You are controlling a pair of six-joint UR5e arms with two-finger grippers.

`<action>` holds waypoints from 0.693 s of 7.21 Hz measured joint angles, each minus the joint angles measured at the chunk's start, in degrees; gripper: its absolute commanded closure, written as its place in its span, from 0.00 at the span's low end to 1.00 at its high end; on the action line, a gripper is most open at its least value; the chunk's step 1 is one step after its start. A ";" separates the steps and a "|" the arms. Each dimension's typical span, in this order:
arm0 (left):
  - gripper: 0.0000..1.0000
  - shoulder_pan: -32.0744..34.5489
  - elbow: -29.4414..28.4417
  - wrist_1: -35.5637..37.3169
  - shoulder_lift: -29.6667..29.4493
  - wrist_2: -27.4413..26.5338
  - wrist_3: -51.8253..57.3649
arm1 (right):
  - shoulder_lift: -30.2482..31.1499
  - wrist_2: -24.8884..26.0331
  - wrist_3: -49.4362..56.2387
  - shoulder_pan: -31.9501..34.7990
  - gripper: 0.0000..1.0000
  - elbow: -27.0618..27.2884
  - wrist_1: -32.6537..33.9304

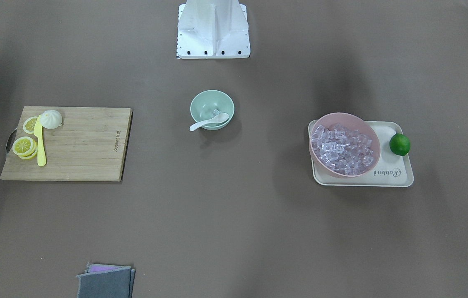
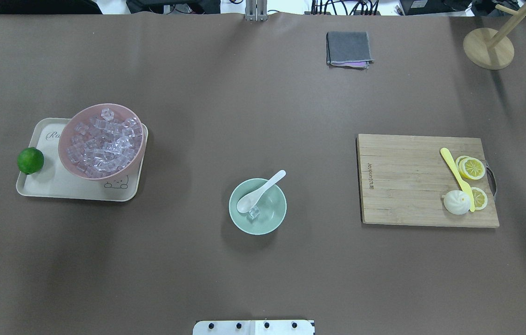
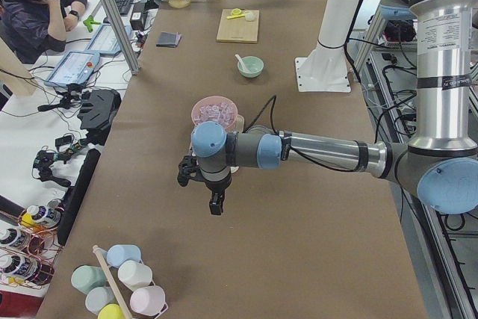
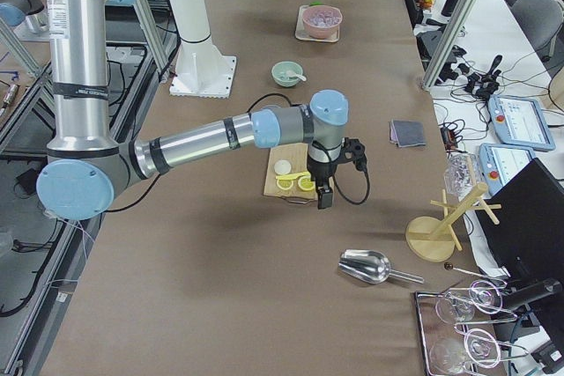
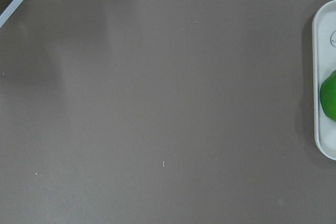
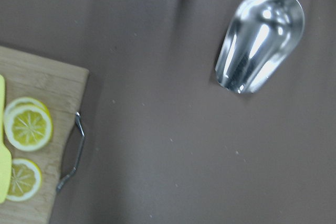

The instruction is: Put spoon and ice into bowl

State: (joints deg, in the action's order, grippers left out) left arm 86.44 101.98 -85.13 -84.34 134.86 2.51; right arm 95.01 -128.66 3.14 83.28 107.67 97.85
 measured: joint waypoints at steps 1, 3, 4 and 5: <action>0.01 0.06 0.03 -0.02 0.05 0.03 0.02 | 2.80 -0.52 1.36 1.57 0.00 -0.43 -0.13; 0.01 0.11 0.05 -0.15 0.02 -0.01 0.03 | 5.30 -2.19 1.98 2.74 0.00 -1.00 -0.29; 0.01 0.12 0.33 -0.17 -0.06 -0.03 0.06 | 5.56 -3.05 2.04 2.81 0.00 -1.43 -0.37; 0.01 0.16 0.98 -0.13 -0.05 -0.08 0.18 | 5.60 -3.44 2.09 2.83 0.00 -1.69 -0.43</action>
State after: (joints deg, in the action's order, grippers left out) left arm 86.60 102.96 -85.26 -84.39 134.78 2.69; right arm 100.61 -132.10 5.24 86.11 105.98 97.43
